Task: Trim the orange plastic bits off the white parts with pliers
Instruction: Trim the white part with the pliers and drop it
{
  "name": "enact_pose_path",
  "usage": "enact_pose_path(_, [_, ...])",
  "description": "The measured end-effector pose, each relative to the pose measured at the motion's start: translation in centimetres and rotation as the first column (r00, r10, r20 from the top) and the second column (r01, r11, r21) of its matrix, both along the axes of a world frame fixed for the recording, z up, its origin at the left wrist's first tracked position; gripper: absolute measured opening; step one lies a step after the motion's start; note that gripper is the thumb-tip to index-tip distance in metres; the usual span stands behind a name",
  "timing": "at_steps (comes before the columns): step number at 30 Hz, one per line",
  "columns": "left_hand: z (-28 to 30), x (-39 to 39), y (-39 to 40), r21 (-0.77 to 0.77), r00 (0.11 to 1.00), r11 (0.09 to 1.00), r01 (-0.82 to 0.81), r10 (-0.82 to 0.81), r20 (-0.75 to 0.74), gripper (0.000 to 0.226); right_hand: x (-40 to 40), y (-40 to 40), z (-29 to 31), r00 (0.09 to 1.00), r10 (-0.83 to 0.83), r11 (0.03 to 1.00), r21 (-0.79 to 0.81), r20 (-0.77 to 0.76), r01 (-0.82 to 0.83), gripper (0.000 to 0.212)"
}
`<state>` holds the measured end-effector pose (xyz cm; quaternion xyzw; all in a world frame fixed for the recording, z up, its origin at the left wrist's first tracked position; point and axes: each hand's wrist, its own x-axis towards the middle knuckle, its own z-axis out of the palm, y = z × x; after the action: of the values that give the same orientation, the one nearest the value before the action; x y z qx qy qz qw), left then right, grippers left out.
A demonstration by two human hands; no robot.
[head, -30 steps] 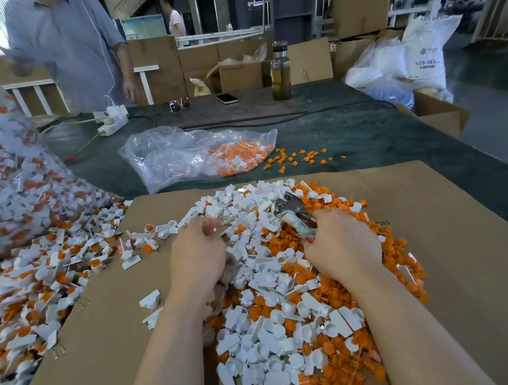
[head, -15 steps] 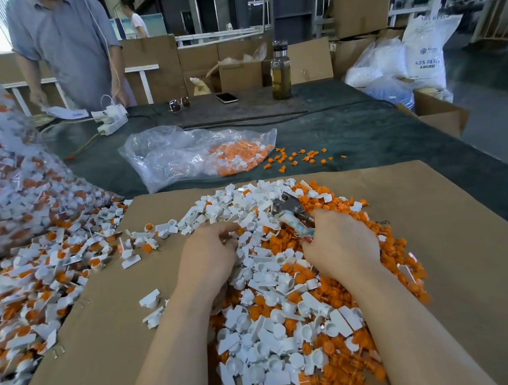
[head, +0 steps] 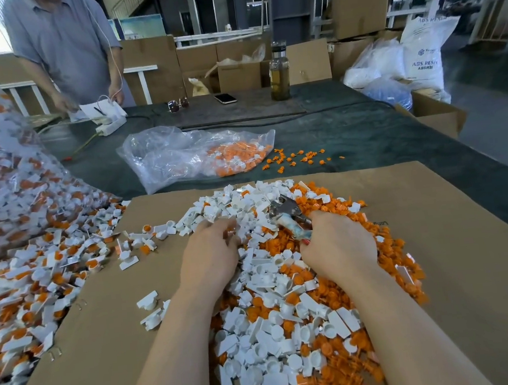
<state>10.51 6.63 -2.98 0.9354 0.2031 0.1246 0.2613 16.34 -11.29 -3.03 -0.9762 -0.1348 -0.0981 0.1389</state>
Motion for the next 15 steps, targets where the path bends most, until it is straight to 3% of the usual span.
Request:
enact_pose_path(11, [-0.24,0.04,0.34,-0.068,0.999,0.998,-0.014,0.016,0.039,0.011,-0.01,0.01,0.00,1.000,0.014,0.999,0.031,0.028,-0.015,0.023])
enact_pose_path(15, [-0.31,-0.01,0.53,-0.165,0.993,0.984,-0.075,0.089,0.080,0.010,0.10,0.02,0.27,1.000,0.021,0.992,0.126,0.019,-0.023,0.025])
